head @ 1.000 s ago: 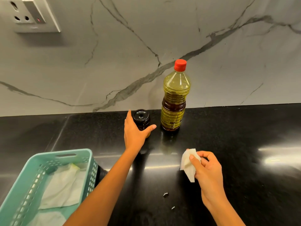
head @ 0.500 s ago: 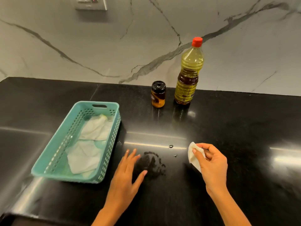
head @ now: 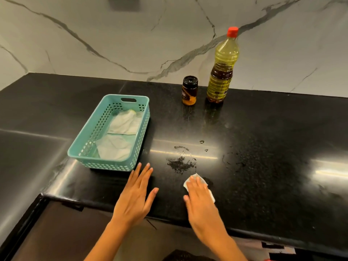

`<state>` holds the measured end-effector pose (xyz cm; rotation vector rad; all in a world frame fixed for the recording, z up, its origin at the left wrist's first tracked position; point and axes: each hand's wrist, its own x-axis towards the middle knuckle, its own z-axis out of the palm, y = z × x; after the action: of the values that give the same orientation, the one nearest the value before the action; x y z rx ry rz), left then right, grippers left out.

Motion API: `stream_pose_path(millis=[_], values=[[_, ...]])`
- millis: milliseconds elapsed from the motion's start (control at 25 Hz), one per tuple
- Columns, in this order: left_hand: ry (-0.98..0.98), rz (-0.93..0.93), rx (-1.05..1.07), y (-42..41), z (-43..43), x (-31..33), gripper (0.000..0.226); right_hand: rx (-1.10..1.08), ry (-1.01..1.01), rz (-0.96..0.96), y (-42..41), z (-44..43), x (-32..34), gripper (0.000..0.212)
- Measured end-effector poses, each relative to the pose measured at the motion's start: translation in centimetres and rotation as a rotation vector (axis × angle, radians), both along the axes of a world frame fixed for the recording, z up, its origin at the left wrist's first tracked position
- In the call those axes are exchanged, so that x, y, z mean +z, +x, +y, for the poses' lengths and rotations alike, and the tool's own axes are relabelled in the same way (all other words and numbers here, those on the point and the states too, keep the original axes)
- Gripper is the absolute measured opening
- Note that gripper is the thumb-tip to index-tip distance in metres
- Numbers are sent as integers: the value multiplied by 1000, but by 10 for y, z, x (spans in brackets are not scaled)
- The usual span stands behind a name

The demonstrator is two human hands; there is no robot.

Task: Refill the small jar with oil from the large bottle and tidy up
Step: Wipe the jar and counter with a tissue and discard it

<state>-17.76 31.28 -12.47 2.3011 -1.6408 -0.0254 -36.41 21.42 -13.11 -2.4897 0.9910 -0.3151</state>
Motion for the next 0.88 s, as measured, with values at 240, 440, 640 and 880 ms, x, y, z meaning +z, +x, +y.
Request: stream_pose_path(millis=[240,440,640,880], values=[[8,-34,8,7,2,-2,71,188,-199,143,-51,12,9,77],[1,-25,-34,7,3,-9,77,-121,-174,301,-78,-44,5,101],[41,-35,-59,2,4,-9,81,-12,-197,261,-66,30,7,80],[75,-44,-61,2,3,-7,81,-365,-128,320,-147,-25,8,105]])
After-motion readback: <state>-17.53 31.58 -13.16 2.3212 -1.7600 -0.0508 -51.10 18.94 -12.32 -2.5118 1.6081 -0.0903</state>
